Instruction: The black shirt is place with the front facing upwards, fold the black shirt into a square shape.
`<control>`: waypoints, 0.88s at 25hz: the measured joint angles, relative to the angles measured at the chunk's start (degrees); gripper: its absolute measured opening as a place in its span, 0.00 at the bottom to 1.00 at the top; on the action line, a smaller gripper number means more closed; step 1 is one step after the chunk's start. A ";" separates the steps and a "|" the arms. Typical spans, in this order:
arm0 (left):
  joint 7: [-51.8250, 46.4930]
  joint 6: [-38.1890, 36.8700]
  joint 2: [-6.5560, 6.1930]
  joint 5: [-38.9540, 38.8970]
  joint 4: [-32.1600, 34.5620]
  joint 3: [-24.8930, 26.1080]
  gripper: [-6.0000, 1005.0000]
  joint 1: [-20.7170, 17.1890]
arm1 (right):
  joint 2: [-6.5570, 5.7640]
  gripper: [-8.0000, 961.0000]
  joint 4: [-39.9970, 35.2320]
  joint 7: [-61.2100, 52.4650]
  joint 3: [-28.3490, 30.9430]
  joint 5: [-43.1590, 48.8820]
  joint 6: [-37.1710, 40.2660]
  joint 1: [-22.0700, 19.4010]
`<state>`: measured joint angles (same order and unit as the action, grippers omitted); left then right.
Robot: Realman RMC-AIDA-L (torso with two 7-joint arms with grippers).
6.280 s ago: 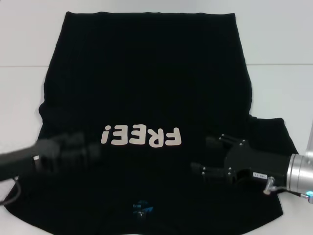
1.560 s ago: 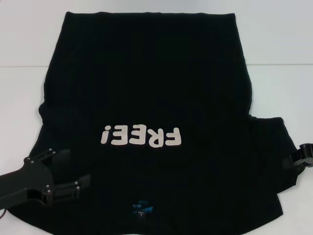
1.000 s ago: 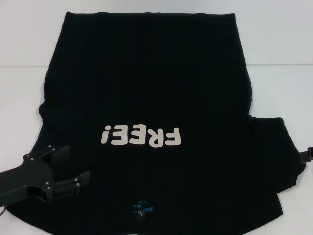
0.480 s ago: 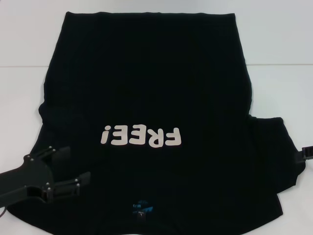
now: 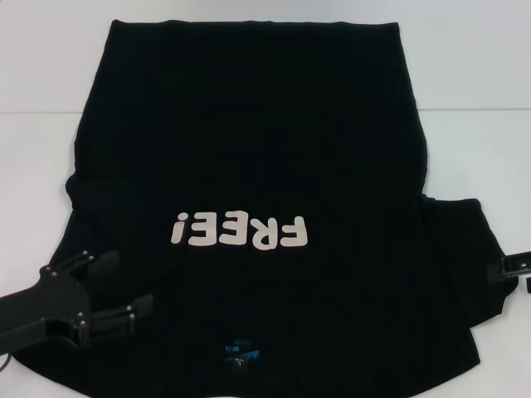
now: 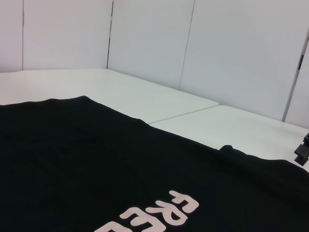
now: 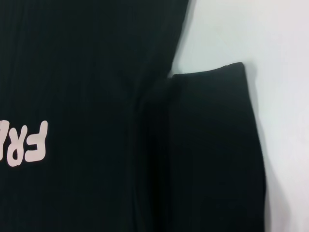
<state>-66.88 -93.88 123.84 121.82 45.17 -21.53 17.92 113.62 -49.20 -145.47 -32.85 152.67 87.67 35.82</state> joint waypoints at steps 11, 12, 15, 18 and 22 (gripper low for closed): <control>0.00 0.02 0.00 0.00 -0.09 0.00 0.93 0.01 | -0.14 0.93 2.89 0.34 -0.02 -0.04 -1.27 1.10; 0.00 0.02 0.00 0.00 -0.08 0.00 0.93 0.00 | -0.15 0.93 2.90 0.34 -0.03 -0.05 -1.35 1.12; 0.00 0.02 0.00 0.00 -0.09 0.00 0.93 0.00 | -0.17 0.93 3.26 0.35 -0.03 -0.12 -1.56 1.18; 0.00 0.04 0.00 0.00 -0.08 0.00 0.93 0.01 | -0.41 0.93 4.27 0.36 -0.01 -0.34 -1.85 1.42; 0.00 0.00 0.00 0.00 -0.08 0.00 0.93 0.01 | -0.74 0.93 5.40 0.36 0.08 -0.44 -1.93 1.78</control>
<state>-66.88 -93.88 123.84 121.82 45.09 -21.53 17.93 112.88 -43.80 -145.11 -32.77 152.23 85.74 37.60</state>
